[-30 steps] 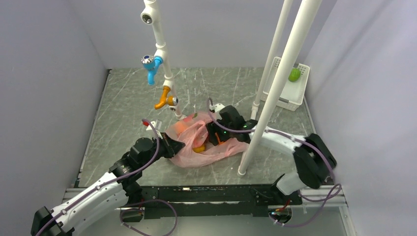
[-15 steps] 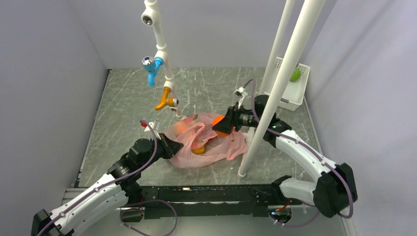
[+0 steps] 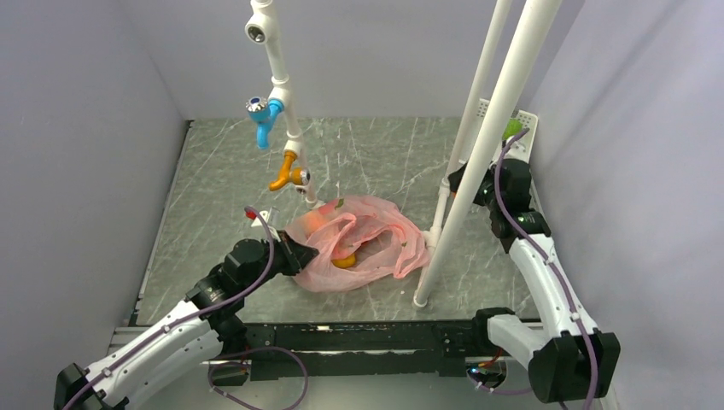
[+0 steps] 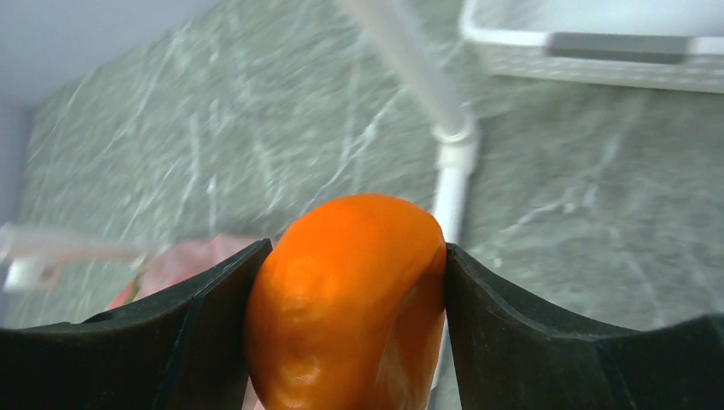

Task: Take the fake fruits out of the plastic bag
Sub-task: Place the fake fruit in the bin.

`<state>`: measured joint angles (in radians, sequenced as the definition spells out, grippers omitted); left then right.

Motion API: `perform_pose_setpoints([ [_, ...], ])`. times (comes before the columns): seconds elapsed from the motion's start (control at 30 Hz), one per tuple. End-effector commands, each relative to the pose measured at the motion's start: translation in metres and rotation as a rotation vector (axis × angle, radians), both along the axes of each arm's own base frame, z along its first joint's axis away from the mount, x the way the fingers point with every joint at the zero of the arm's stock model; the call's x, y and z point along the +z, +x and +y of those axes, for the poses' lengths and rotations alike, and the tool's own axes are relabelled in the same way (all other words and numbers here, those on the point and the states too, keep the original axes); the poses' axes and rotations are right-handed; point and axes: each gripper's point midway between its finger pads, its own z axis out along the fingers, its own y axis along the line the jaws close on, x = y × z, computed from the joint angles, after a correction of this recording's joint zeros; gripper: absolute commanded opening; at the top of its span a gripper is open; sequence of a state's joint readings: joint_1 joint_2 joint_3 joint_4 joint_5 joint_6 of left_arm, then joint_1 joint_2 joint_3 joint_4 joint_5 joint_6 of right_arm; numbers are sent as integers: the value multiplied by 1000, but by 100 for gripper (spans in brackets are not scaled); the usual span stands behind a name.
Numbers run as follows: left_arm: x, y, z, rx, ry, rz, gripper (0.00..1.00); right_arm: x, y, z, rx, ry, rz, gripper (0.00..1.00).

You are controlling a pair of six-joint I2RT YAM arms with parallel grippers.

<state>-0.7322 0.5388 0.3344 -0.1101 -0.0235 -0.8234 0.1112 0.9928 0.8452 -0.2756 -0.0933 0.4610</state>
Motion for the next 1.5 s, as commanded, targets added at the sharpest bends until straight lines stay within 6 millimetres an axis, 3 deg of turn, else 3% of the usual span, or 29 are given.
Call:
perform_pose_setpoints([
  [0.0,23,4,-4,-20,-12,-59,0,-4,33,-60,-285,-24,-2,8],
  [0.2,23,1,-8,-51,-9,-57,0,-20,95,-112,-441,-127,36,11],
  [0.23,23,2,-8,-50,-11,-58,0,-13,105,-120,-467,-145,21,11],
  [0.43,22,1,-8,-51,-2,-58,0,-30,179,-151,-517,-235,118,21],
  [0.5,25,0,-8,-56,-1,-58,0,-39,195,-159,-525,-270,163,32],
  [0.63,29,-3,-7,-67,0,-56,0,-46,219,-163,-489,-318,173,77],
  [0.77,32,-6,-3,-66,15,-56,0,-48,226,-158,-454,-308,214,87],
  [0.87,34,-6,1,-48,8,-63,0,-41,211,-152,-451,-280,216,98],
  [1.03,34,-7,1,-45,-10,-58,0,-22,171,-127,-398,-161,203,98],
  [1.1,32,-8,1,-46,-9,-55,0,-20,147,-110,-354,-85,196,97],
  [1.27,29,-7,-2,-49,-20,-55,0,-38,69,-78,-303,58,197,87],
  [1.37,25,-8,-6,-66,-30,-47,0,-55,27,-62,-239,76,232,79],
  [1.47,19,-7,-7,-67,-32,-38,0,-55,-7,-52,-173,69,219,72],
])
